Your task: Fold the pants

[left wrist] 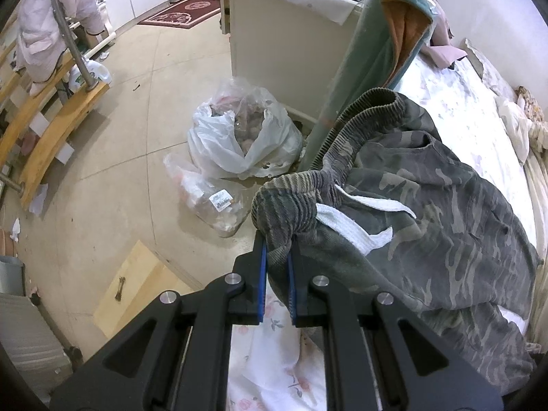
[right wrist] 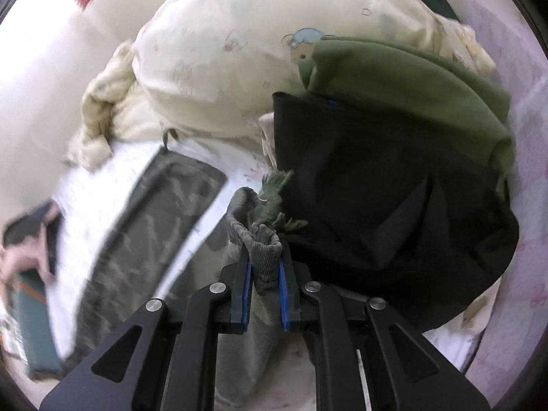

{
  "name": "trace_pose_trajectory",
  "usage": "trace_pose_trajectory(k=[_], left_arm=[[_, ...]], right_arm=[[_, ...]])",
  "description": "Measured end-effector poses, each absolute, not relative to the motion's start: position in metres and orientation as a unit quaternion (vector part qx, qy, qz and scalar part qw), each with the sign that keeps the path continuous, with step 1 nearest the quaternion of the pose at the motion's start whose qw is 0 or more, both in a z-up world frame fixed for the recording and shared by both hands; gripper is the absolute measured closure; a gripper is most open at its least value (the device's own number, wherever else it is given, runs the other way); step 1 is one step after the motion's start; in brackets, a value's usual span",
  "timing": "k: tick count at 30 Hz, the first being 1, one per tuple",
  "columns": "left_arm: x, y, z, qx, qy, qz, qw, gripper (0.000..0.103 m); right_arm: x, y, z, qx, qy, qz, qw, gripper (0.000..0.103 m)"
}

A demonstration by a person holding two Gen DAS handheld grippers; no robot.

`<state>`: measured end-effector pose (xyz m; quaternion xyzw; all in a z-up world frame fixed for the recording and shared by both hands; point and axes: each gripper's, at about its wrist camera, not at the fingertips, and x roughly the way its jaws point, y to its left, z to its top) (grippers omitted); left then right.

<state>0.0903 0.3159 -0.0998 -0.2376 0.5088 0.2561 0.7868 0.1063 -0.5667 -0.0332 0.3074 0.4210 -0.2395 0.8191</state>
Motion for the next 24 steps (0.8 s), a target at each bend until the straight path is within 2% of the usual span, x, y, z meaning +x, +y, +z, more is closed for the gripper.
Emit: trace_pose_trajectory(k=[12,16,17,19,20,21,24], left_arm=[[0.085,0.31,-0.104,-0.223,0.501,0.263,0.794,0.095],[0.085,0.303,-0.103,-0.216,0.495,0.272,0.797,0.095],[0.085,0.302,-0.102,-0.215,0.494,0.273,0.797,0.095],[0.085,0.3,-0.101,-0.21,0.493,0.274,0.798,0.095],[0.086,0.299,-0.101,-0.208,0.493,0.275,0.798,0.095],[0.086,0.3,-0.101,-0.208,0.494,0.276,0.798,0.095],[0.087,0.301,-0.104,-0.209,0.497,0.278,0.795,0.095]], right_arm=[[0.107,-0.567,-0.087,0.243,0.443,-0.3,0.809,0.089],[0.092,-0.587,-0.097,0.258,0.462,-0.327,0.783,0.082],[0.086,-0.591,-0.096,0.282,0.457,-0.322,0.78,0.079],[0.075,-0.589,-0.086,0.295,0.44,-0.313,0.788,0.059],[0.072,-0.586,-0.081,0.289,0.435,-0.317,0.792,0.041],[0.067,-0.581,-0.074,0.281,0.427,-0.325,0.796,0.037],[0.054,-0.563,-0.066,0.301,0.423,-0.292,0.803,0.037]])
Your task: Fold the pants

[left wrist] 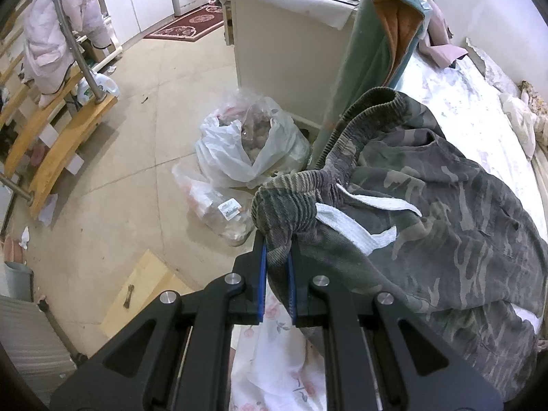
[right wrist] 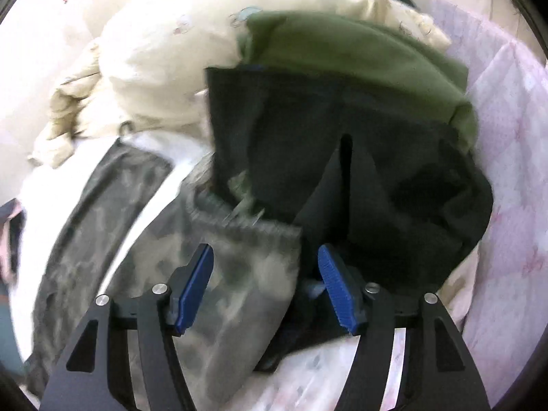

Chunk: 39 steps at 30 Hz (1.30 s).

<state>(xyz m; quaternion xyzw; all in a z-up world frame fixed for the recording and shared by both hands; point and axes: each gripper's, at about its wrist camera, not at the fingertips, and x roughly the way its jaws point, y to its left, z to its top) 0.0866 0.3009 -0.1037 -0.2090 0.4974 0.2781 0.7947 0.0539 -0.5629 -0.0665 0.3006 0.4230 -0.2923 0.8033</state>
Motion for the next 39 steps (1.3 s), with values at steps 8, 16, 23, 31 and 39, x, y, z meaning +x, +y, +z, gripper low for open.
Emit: trace_pose_trajectory(k=[8,16,23,31,39], left_arm=[[0.088,0.301,-0.108,-0.203,0.502,0.281,0.793,0.095],[0.087,0.301,-0.111,-0.198,0.505,0.284,0.791,0.095],[0.091,0.302,-0.113,-0.192,0.511,0.289,0.786,0.095],[0.091,0.304,-0.108,-0.203,0.508,0.283,0.788,0.095],[0.086,0.318,-0.088,-0.268,0.493,0.257,0.787,0.095]], right_arm=[[0.047,-0.52,-0.147,0.403,0.559,-0.18,0.702,0.038],[0.086,-0.521,-0.176,0.4,0.557,-0.169,0.708,0.044],[0.094,-0.548,-0.156,0.426,0.486,-0.176,0.742,0.099],[0.076,-0.539,-0.08,0.462,0.407,-0.145,0.775,0.1],[0.117,-0.535,-0.015,0.408,0.343,-0.15,0.833,0.103]])
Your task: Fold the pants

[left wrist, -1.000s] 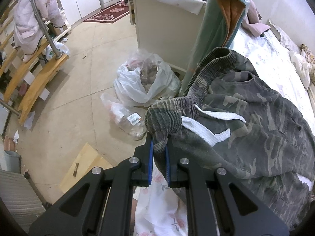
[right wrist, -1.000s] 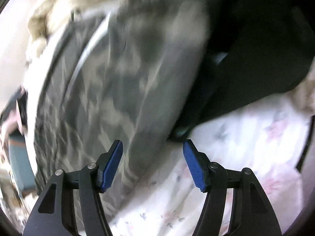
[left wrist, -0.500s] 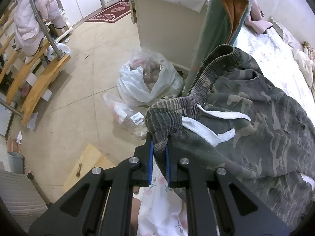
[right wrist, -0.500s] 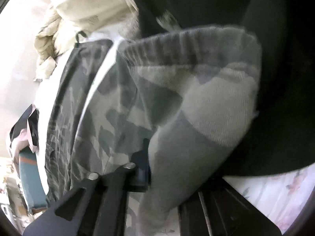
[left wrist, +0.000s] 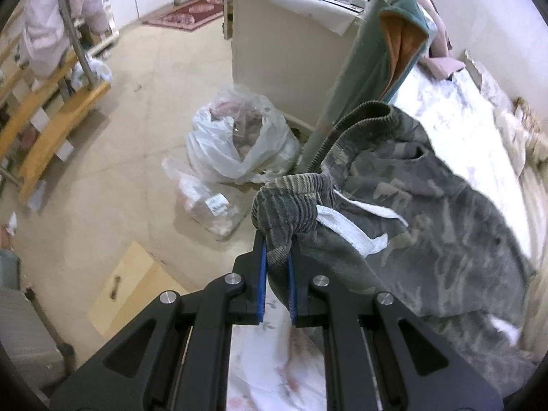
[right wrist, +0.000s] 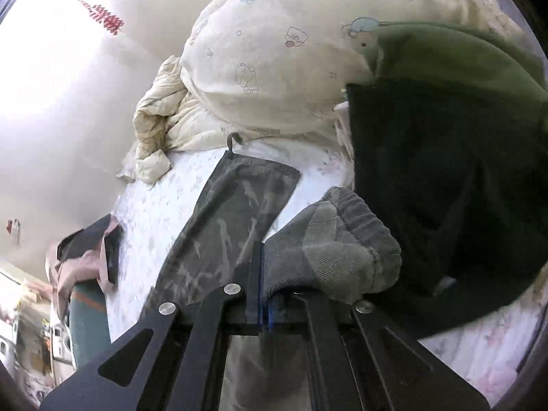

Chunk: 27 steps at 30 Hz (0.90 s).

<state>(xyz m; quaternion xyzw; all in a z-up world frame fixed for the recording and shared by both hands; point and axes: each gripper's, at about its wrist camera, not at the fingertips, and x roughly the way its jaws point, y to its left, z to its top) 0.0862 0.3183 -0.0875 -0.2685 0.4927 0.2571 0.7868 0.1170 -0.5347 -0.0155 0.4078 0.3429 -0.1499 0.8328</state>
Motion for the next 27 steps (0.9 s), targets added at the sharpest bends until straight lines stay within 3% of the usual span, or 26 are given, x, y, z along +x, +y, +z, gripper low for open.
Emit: trace_pose_trajectory(k=[12,17,22,26,27], left_arm=[[0.149,0.327,-0.044,-0.304,0.463,0.237,0.798,0.096],[0.214,0.311,-0.037,-0.234,0.451,0.264,0.82,0.096],[0.277,0.281,-0.047,-0.119,0.412,0.312,0.848,0.094],[0.307,0.255,-0.064,-0.037,0.395,0.326,0.858,0.086],[0.317,0.246,-0.073,-0.008,0.407,0.318,0.856,0.085]], right_arm=[[0.272,-0.536,0.006,0.307,0.35,-0.143,0.874,0.103],[0.391,-0.513,-0.012,0.238,0.396,-0.136,0.876,0.103],[0.505,-0.482,-0.077,0.147,0.467,-0.156,0.858,0.103],[0.549,-0.459,-0.122,0.096,0.503,-0.151,0.845,0.101],[0.552,-0.455,-0.13,0.088,0.513,-0.149,0.841,0.096]])
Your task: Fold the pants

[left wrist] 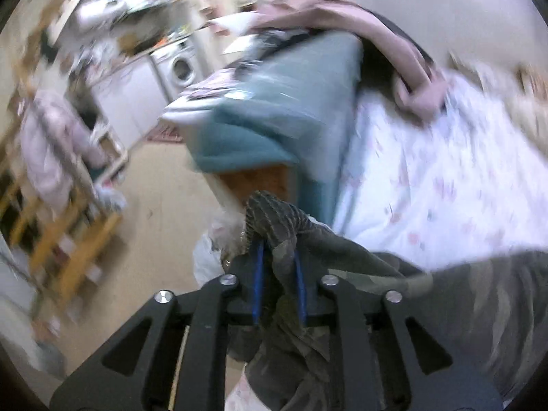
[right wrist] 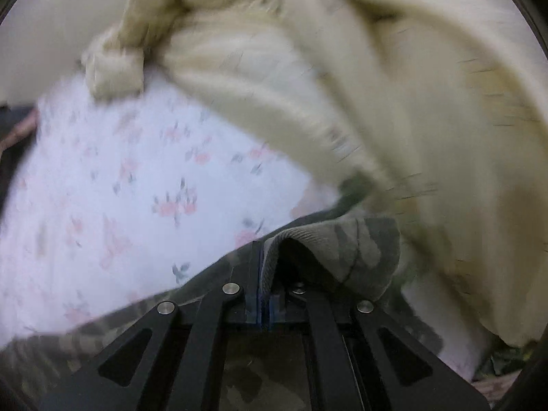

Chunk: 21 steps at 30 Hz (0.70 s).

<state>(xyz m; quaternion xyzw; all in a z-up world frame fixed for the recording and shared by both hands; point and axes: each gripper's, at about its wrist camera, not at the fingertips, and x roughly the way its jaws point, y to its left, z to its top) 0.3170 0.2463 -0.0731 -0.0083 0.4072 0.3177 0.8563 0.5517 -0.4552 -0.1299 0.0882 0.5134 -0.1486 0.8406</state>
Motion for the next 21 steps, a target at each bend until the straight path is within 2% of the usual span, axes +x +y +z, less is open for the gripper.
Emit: trace_pose_trajectory(k=[2,3,4,5,6,7,10,13,17,21], left_arm=[[0.325,0.234,-0.08,0.028,0.4,0.318,0.859,0.078],[0.325,0.228,-0.081,0.04,0.388,0.32,0.864,0.071],[0.324,0.224,-0.079,0.048,0.377,0.317,0.869,0.045],[0.324,0.218,-0.077,0.061,0.361,0.316,0.875,0.016],[0.32,0.212,-0.073,0.08,0.338,0.322,0.881,0.008],[0.317,0.206,-0.069,0.092,0.323,0.327,0.883,0.004],[0.309,0.193,-0.056,0.115,0.303,0.31,0.894,0.004],[0.299,0.172,-0.054,0.117,0.3,0.262,0.91,0.004],[0.309,0.128,-0.095,0.119,0.39,0.161,0.899,0.004],[0.332,0.103,-0.148,0.119,0.456,0.111,0.875,0.005]], right_arm=[[0.556,-0.445,-0.147,0.057,0.534,-0.154,0.83,0.088],[0.554,-0.444,-0.149,0.052,0.534,-0.152,0.83,0.073],[0.552,-0.442,-0.151,0.042,0.537,-0.147,0.83,0.063],[0.549,-0.441,-0.149,0.035,0.535,-0.143,0.832,0.045],[0.545,-0.44,-0.143,0.03,0.529,-0.137,0.837,0.039],[0.537,-0.437,-0.135,0.018,0.516,-0.129,0.847,0.039],[0.515,-0.432,-0.109,0.003,0.484,-0.107,0.868,0.039],[0.488,-0.414,-0.093,0.046,0.465,-0.044,0.883,0.039],[0.458,-0.366,-0.1,0.066,0.453,0.028,0.888,0.039],[0.448,-0.304,-0.152,0.048,0.509,0.102,0.853,0.041]])
